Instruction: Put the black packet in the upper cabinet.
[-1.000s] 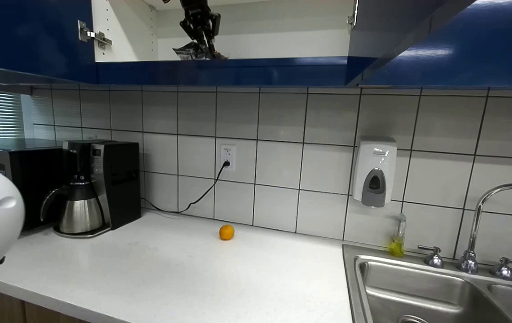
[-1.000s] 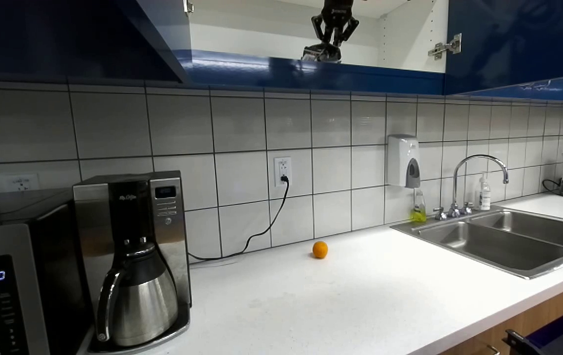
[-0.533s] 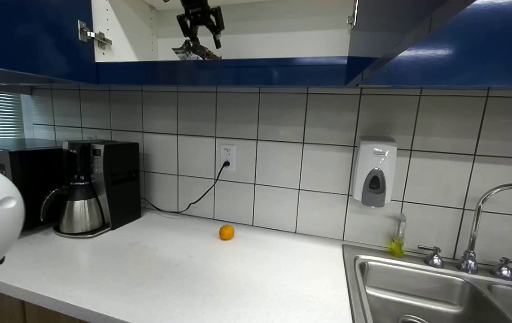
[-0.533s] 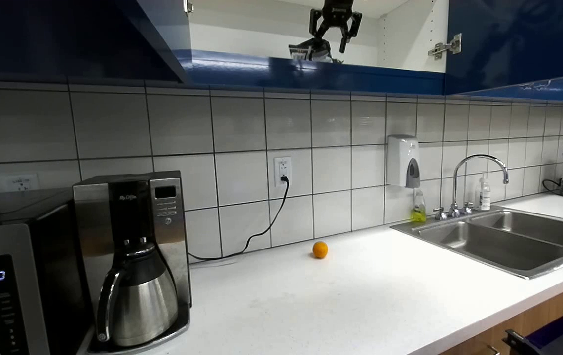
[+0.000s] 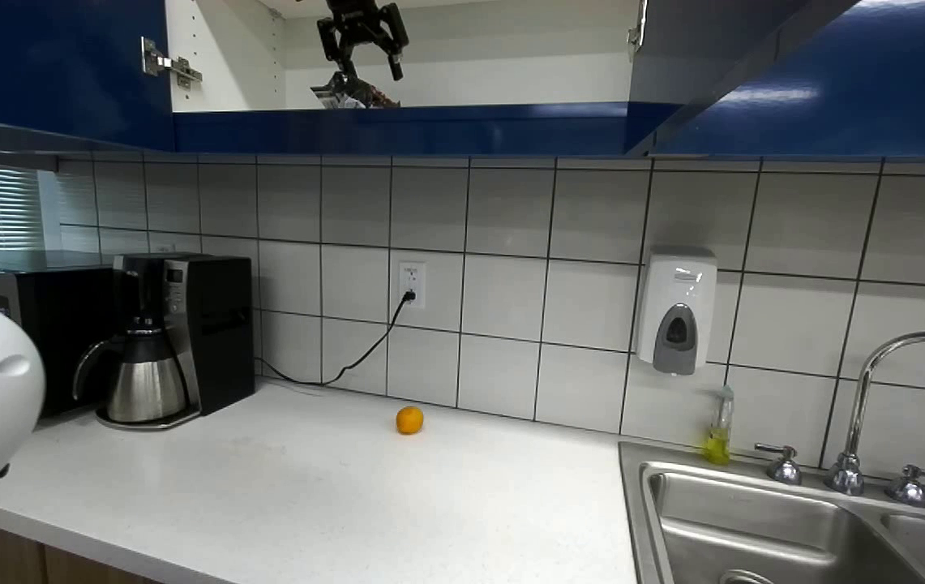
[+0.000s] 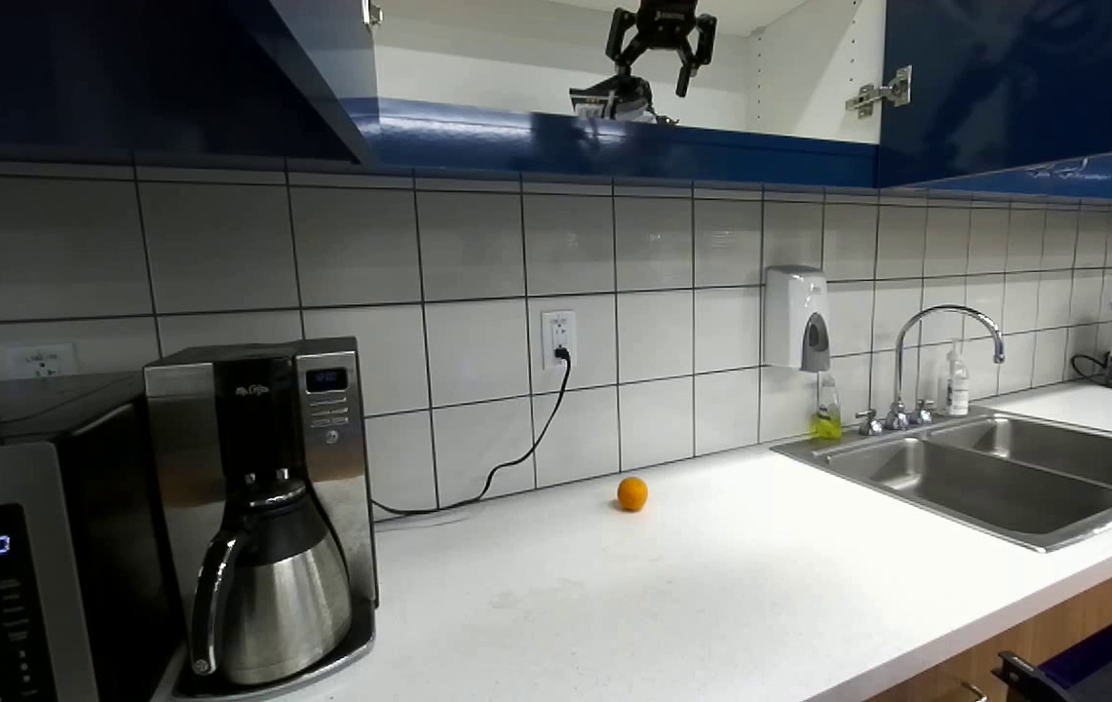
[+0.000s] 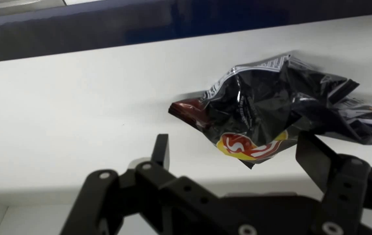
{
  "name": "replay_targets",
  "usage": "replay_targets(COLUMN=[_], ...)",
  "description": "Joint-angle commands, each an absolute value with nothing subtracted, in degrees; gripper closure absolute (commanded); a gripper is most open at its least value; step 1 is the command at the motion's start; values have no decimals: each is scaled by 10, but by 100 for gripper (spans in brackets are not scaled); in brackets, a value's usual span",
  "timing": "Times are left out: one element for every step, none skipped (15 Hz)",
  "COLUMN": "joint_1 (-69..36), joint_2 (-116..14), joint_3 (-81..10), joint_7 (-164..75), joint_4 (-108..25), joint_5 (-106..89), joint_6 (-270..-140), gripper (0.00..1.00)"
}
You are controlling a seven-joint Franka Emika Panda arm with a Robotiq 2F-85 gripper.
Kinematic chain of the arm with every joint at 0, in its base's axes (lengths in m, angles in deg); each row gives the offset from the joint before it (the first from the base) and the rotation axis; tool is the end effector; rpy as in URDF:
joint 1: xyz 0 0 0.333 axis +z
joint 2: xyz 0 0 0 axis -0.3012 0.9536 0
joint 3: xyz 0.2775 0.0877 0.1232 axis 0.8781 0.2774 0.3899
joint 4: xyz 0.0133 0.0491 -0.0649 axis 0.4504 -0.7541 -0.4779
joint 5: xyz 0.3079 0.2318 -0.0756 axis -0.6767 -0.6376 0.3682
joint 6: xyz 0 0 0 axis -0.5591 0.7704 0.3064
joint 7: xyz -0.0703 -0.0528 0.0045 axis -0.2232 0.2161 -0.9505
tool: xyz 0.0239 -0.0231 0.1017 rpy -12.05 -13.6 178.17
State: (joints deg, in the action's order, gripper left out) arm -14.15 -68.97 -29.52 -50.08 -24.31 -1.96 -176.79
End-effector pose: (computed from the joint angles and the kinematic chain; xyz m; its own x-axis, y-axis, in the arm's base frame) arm 0.5474 0.0365 0.7988 0.8264 -0.0558 0.5604 -0.1100 -0.9919 0.0634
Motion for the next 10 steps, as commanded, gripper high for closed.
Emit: replay_targets(joint_1=[-139,-138,-137,-136,-135,-133,-132,-131,-130,-128], joint_2=[-689,-690,-691,-691,-691,-691,-692,-693,-694,-695], joint_3=[-292,-292,-291,-291,-291,-291,-291,-291,-290,-290], joint_7=[-495,-495,-495,-495,-495,-496,-496,-496,-496,-497], joint_4=[-233,-233,-232,-231,-230,-229,-228,-227,-226,-226], joint_5=[0,3,7,9,11,14,14,16,16,18], joint_6=[-1767,-1766,-1767,-1767,-1767,-1768,-1769,-1769,-1769,-1770], gripper=[0,0,0,0,0,0,0,0,0,0])
